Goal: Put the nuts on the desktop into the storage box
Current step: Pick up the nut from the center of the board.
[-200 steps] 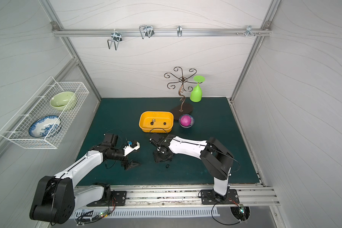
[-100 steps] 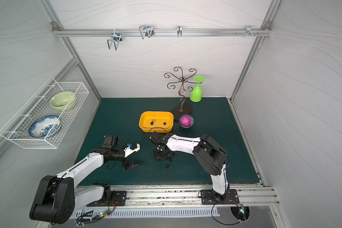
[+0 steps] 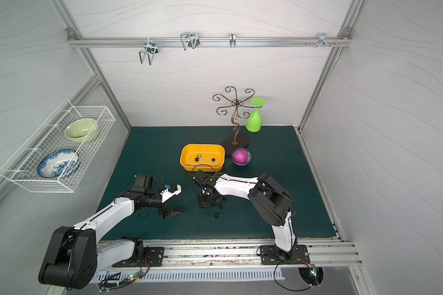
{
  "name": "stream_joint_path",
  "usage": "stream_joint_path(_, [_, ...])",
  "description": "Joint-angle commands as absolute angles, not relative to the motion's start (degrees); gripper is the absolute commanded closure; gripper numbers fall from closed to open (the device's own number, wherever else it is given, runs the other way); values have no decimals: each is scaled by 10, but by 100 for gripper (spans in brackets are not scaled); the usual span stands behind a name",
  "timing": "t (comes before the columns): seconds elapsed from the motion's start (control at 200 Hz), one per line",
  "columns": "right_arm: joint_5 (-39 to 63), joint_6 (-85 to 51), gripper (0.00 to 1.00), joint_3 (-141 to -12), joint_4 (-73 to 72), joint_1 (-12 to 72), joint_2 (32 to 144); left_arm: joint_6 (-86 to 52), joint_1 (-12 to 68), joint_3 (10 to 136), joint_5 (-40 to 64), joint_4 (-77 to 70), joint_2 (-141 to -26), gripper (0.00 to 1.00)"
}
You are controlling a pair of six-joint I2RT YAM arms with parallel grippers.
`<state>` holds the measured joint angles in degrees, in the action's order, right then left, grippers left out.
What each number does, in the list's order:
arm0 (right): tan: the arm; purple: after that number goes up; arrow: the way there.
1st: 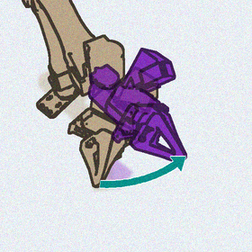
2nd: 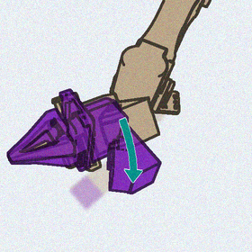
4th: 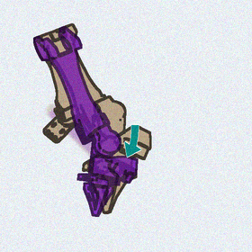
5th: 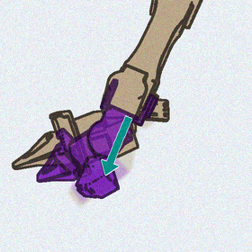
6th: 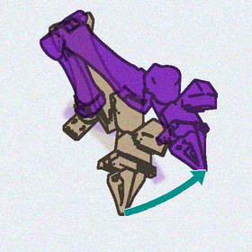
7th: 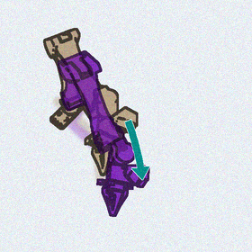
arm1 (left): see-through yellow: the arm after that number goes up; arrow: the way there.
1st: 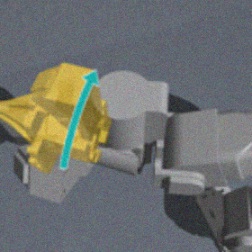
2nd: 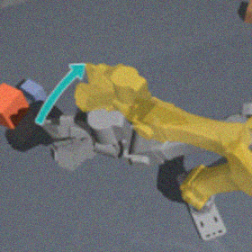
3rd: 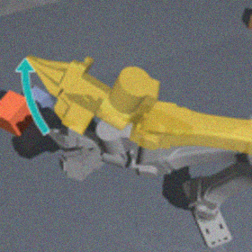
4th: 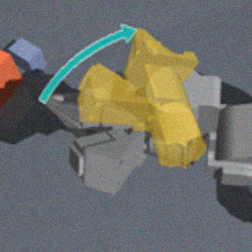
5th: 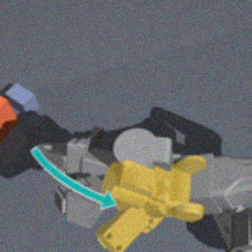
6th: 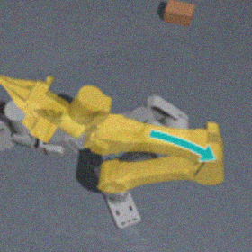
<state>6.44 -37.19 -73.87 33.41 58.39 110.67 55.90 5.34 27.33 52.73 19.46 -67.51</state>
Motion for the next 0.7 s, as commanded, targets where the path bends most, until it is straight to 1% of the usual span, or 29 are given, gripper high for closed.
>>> stream_joint_path(0.0, [71,-363,86,-737,336,582,1093,560,56,291,539,188,-678,1])
stream_joint_path(0.15, [73,-355,87,-735,330,581,1079,557,58,291,537,185,-679,1])
stream_joint_path(0.285, [77,-356,85,-753,362,573,1063,572,58,307,514,210,-681,1])
stream_joint_path(0.435, [103,-350,85,-775,370,565,1034,591,51,371,501,285,-688,1])
stream_joint_path(0.555, [146,-349,84,-792,359,539,1013,589,51,427,484,304,-700,1])
stream_joint_path(0.695, [165,-344,84,-814,352,499,1009,553,51,497,457,315,-715,2])
